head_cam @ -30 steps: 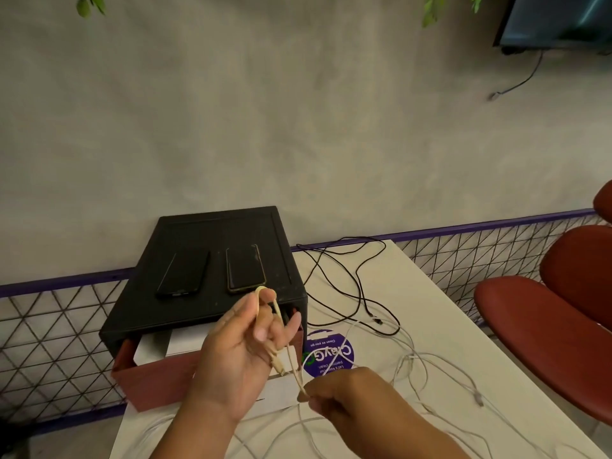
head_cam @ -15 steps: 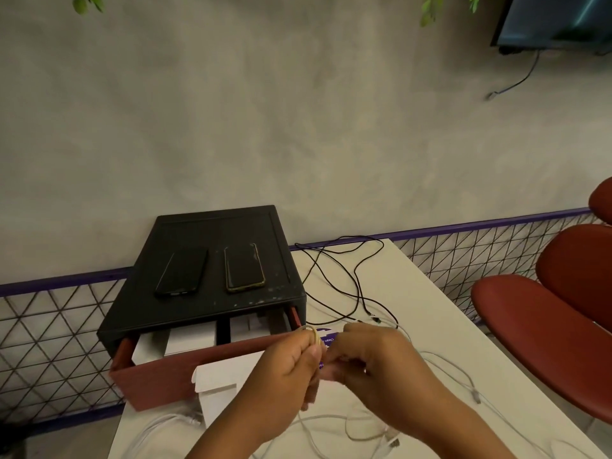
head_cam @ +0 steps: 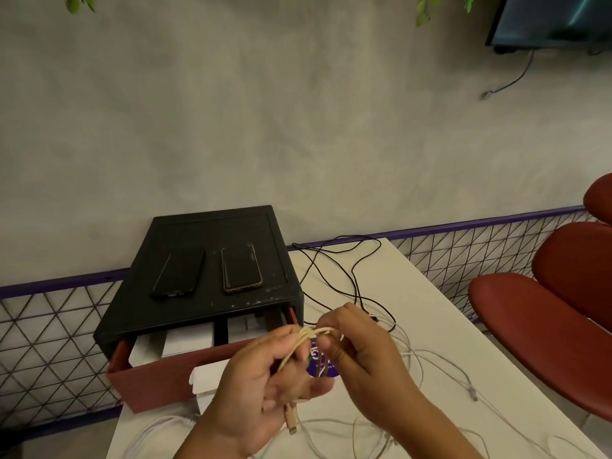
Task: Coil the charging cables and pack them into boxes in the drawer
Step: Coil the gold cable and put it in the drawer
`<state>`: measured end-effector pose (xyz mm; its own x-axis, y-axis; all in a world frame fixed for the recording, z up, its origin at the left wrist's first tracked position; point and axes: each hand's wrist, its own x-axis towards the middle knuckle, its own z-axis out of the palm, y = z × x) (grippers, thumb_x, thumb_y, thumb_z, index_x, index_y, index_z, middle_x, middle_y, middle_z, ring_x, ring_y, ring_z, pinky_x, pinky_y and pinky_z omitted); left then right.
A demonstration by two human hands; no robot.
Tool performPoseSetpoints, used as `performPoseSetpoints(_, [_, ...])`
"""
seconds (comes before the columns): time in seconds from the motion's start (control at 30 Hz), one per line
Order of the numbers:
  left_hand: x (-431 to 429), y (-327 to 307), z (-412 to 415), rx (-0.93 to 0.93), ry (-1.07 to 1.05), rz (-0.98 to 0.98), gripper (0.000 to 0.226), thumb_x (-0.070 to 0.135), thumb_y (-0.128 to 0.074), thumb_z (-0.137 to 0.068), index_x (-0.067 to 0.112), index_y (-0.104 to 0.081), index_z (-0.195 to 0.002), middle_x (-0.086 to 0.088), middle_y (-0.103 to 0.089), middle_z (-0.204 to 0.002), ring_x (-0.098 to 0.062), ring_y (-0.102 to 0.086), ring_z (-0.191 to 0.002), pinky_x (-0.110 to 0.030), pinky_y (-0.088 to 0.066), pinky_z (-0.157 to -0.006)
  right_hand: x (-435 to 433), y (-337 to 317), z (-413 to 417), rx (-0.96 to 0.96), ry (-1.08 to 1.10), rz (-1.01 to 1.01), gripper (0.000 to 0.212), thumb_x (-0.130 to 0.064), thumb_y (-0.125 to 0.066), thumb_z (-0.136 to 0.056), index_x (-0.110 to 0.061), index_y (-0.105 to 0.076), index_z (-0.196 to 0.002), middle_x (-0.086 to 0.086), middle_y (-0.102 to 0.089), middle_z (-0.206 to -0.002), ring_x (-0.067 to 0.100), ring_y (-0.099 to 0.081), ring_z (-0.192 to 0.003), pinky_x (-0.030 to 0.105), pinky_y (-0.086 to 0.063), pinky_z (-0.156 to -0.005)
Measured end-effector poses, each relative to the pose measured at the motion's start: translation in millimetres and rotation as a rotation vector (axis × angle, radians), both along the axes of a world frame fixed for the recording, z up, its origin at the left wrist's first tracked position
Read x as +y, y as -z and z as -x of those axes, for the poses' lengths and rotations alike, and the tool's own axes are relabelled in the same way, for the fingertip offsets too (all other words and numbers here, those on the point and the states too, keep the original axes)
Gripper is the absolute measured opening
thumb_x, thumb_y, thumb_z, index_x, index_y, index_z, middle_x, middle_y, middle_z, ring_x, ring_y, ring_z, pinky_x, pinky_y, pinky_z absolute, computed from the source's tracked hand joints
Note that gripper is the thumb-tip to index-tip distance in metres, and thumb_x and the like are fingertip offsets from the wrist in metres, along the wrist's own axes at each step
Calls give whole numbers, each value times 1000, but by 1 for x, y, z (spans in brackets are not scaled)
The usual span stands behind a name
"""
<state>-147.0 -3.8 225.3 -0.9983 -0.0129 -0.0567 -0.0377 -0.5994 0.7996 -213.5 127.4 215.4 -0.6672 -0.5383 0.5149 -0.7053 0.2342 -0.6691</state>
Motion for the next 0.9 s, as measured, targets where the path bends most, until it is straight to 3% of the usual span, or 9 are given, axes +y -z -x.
performPoseSetpoints(0.1, [-3,1,0,11,20,-128,36,27,-85,-50,6,-58,-58,6,-26,-32,-5,-22,-26,-29,-45,-45,-3,0,-9,-67,15,-18,13,-52,-39,-87,-55,-38,-100,-26,-54,-90,1,-52,-81,11,-39,-63])
performPoseSetpoints(0.2, [-2,-2,-1,-24,-27,-144,35,29,-81,-54,5,-56,-56,6,-25,-33,-5,-22,-27,-26,-39,-39,-5,-1,-14,-140,-16,-68,31,-32,-39,-96,-61,-33,-105,-31,-56,-78,-1,-55,-81,13,-42,-64])
performPoseSetpoints(0.3, [1,-4,0,-69,-153,-47,30,24,-61,-77,3,-52,-58,5,-22,-36,-5,-21,-29,-23,-36,-39,-8,-6,-15,-162,-13,-125,28,-21,-36,-98,-44,-46,-111,-30,-54,-78,6,-59,-86,22,-49,-73])
performPoseSetpoints(0.47, [4,0,3,-52,-321,251,30,29,-46,-79,0,-53,-72,4,-26,-43,-6,-26,-36,-23,-40,-44,-9,-14,-14,-208,-33,-22,30,-21,-38,-95,-49,-47,-92,-37,-57,-79,-5,-57,-78,13,-46,-65])
performPoseSetpoints(0.53, [5,1,4,-59,-406,365,32,31,-45,-83,2,-54,-73,5,-26,-43,-6,-25,-38,-24,-35,-43,-10,-16,-16,-296,-45,35,28,-21,-44,-96,-49,-48,-92,-28,-60,-77,-3,-57,-72,15,-47,-65])
performPoseSetpoints(0.6, [7,0,5,-77,-449,394,31,26,-42,-91,3,-53,-74,5,-27,-43,-5,-22,-38,-22,-26,-40,-10,-15,-17,-330,-24,49,34,-16,-50,-94,-50,-45,-95,-34,-58,-75,-8,-56,-72,12,-46,-66])
performPoseSetpoints(0.7, [10,-4,3,-107,-443,373,31,24,-41,-94,6,-56,-74,5,-27,-45,-4,-21,-37,-18,-20,-36,-13,-14,-20,-60,49,-75,41,-18,-54,-92,-50,-42,-114,-35,-52,-87,-17,-51,-81,3,-42,-66])
performPoseSetpoints(0.8, [14,-8,0,-128,-385,304,30,24,-44,-93,11,-63,-74,5,-29,-47,-3,-24,-37,-16,-21,-34,-14,-6,-15,341,140,-324,59,-12,-59,-73,-32,-45,-127,-16,-57,-92,2,-55,-61,8,-42,-46])
performPoseSetpoints(0.9, [16,-10,-1,-148,-338,217,23,23,-47,-88,7,-62,-83,6,-29,-43,-1,-23,-34,-15,-19,-32,-16,2,-11,444,221,-348,65,-12,-59,-62,-23,-48,-125,-8,-59,-77,7,-50,-48,15,-38,-38])
